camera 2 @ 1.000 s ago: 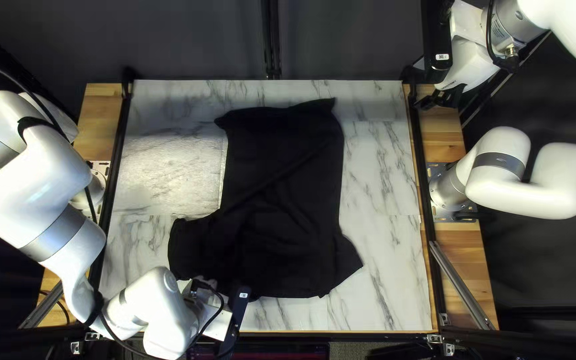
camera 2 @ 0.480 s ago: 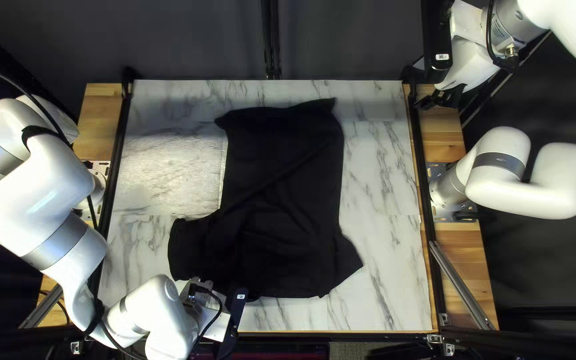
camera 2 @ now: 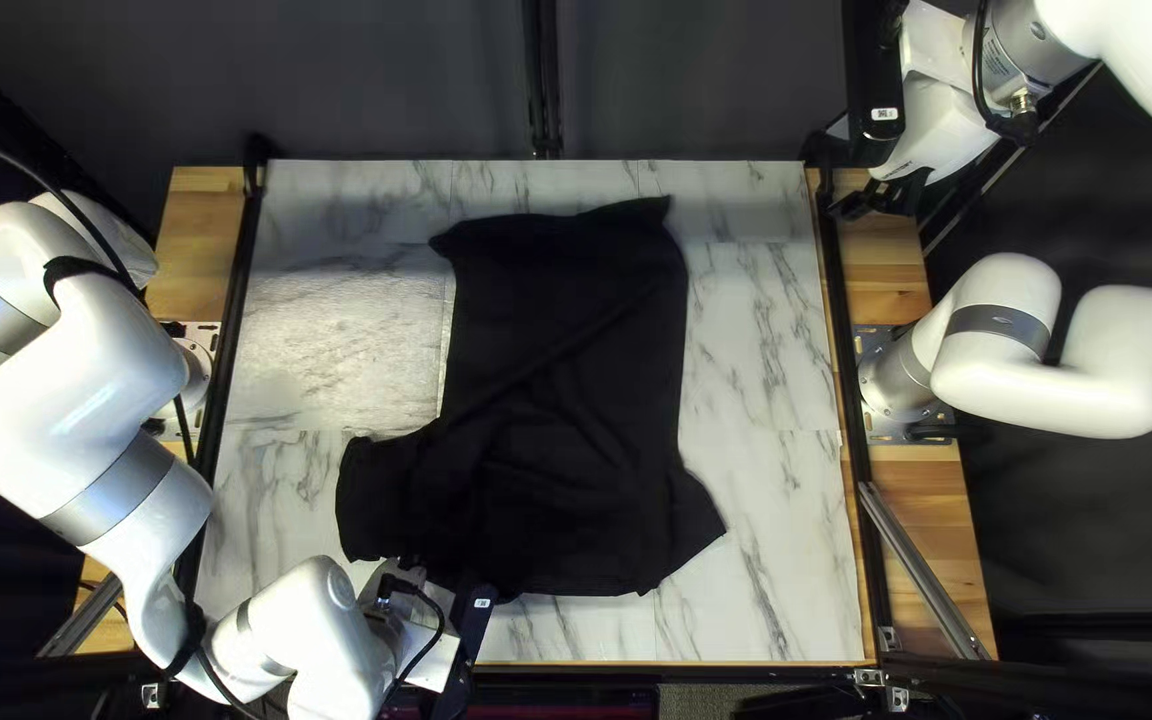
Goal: Fold t-shirt
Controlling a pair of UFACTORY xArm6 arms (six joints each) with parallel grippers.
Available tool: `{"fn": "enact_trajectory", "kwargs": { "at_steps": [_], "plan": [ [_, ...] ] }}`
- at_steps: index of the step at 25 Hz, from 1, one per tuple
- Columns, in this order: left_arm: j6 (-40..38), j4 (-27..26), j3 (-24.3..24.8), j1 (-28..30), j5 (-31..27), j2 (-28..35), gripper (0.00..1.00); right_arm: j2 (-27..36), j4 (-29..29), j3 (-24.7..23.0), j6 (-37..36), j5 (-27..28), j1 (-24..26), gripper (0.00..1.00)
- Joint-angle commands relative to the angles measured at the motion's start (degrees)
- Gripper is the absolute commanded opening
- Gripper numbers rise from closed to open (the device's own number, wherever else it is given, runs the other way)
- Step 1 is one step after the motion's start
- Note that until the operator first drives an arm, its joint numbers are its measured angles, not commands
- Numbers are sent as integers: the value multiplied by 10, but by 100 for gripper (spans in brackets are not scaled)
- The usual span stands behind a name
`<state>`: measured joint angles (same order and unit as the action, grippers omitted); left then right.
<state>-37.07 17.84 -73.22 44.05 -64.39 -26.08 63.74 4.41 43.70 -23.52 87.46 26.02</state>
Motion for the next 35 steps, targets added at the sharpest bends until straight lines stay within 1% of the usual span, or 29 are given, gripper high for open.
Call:
{"fn": "enact_trajectory", "kwargs": {
  "at_steps": [1,7,12,15,16,17,18,19,20,21,23,35],
  "plan": [
    [-2,2,-14,8,-11,-2,8,0,0,0,0,0,0,100],
    [-1,7,-20,11,-15,-3,3,0,0,0,0,0,0,100],
    [2,11,10,-2,17,3,2,0,0,0,0,0,0,100],
    [7,10,14,-7,25,3,4,0,0,0,0,0,0,100],
    [9,10,14,-8,26,4,6,0,0,0,0,0,0,100],
    [9,9,14,-7,26,4,11,0,0,0,0,0,0,100],
    [10,9,13,-7,26,4,35,0,0,0,0,0,0,100],
    [10,8,13,-7,27,4,44,0,0,0,0,0,0,100],
    [11,8,12,-7,27,3,89,0,0,0,0,0,0,100],
    [12,8,11,-7,27,2,95,0,0,0,0,0,0,100],
    [13,8,8,-8,27,2,100,0,0,0,0,0,0,100],
    [18,7,8,-9,28,4,100,0,0,0,0,0,0,100]
  ]
}}
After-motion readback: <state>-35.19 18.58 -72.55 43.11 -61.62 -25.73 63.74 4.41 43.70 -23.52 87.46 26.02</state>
